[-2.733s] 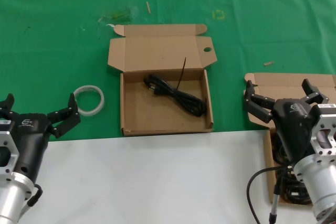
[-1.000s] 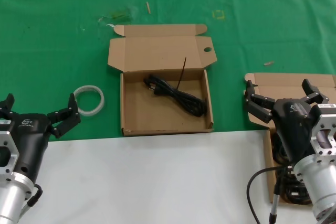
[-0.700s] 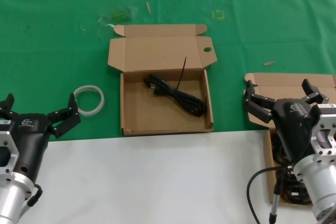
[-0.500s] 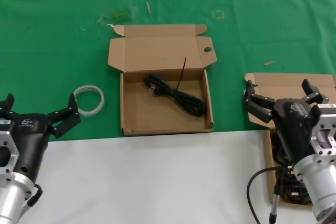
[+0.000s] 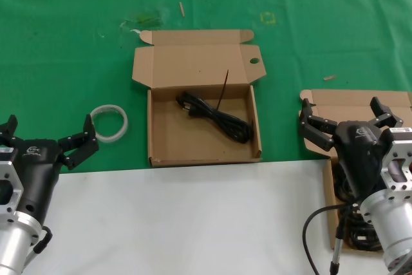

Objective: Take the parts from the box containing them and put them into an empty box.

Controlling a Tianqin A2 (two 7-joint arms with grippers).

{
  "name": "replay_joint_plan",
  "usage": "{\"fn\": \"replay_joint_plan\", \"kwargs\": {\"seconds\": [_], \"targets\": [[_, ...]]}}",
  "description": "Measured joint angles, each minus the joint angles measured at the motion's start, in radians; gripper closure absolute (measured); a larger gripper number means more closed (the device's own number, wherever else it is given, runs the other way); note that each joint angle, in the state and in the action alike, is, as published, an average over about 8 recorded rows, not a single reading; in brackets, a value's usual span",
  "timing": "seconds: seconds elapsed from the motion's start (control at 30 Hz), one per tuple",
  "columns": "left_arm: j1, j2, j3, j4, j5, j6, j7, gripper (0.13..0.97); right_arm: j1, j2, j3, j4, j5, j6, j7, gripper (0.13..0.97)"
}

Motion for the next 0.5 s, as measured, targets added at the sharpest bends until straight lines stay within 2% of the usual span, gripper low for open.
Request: {"fn": "replay_joint_plan", "kwargs": {"seconds": [0.5], "targets": [[0.000,0.000,0.000,0.000,0.000,0.000,0.000,0.132,0.000,0.000,0.000,0.000,0.000,0.000,0.000,0.129]]}}
